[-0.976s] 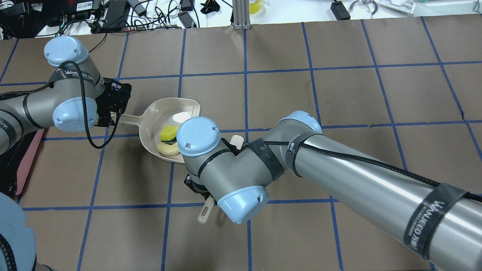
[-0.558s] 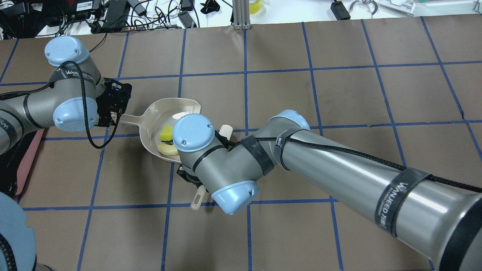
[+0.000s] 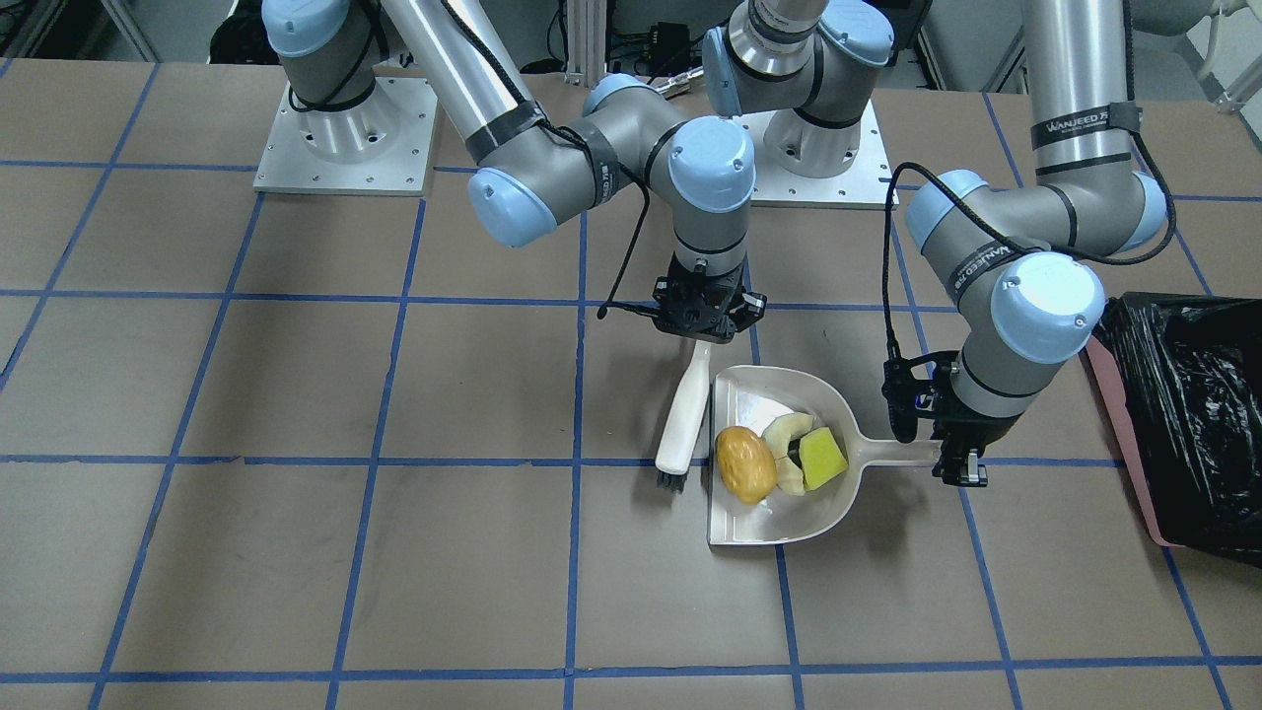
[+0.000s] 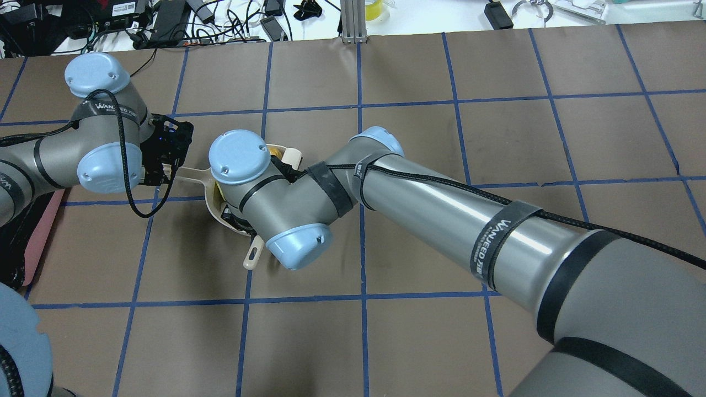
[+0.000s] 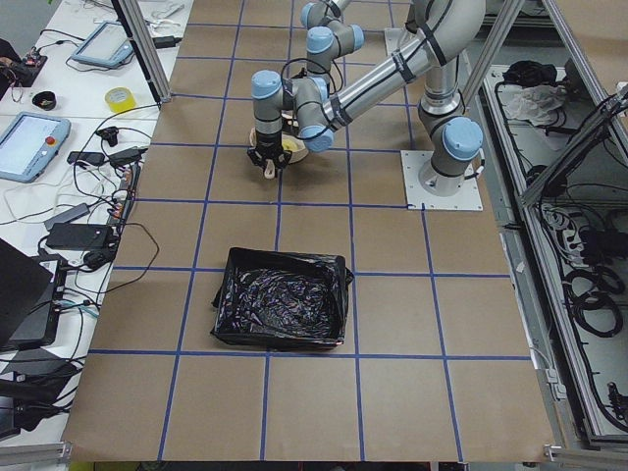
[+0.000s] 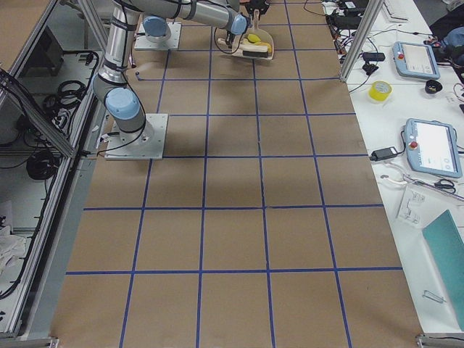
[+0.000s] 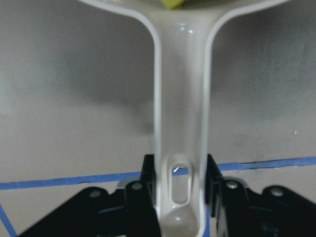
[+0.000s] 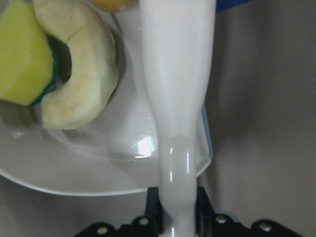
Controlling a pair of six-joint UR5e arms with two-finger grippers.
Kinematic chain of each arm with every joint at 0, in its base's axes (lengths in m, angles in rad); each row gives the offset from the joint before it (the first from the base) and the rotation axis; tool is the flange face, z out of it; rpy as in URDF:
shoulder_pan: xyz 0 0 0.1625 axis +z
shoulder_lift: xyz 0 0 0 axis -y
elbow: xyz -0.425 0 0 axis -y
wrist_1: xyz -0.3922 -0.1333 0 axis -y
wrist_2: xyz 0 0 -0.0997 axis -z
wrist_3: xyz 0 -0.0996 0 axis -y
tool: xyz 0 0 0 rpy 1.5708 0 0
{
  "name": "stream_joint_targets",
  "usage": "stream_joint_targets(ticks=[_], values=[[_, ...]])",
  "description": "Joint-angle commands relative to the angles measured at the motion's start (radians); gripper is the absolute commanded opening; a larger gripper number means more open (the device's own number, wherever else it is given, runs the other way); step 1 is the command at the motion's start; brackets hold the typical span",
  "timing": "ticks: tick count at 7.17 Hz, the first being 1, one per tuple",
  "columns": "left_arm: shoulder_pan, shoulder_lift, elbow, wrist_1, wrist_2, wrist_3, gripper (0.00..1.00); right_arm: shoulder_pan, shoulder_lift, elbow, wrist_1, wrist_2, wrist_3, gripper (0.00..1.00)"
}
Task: Sweep and dump trash into bin
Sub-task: 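Sweep the yellow ball into the dustpan with the right gripper's brush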
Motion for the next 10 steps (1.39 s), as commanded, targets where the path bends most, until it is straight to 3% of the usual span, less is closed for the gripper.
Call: stream_joint_targets(ticks=[1, 3, 8, 10], values=[[0.0, 0.0, 0.0, 0.0, 0.0, -0.001, 0.0, 0.009, 0.018, -0.03, 0.052, -0.023, 0.004, 0.0], [0.001, 0.0, 0.0, 0.0, -0.002, -0.001, 0.0, 0.009, 0.004, -0.019, 0.08, -0.04, 0.006, 0.0], [0.026, 0.002, 0.014, -0.005, -0.016, 0.014, 0.0, -0.071, -0.175, -0.013, 0.38, -0.097, -0.081, 0.0], [0.165, 0.013, 0.028, -0.035, -0.15, 0.051, 0.0, -0.192, -0.224, -0.007, 0.439, -0.097, -0.228, 0.0]])
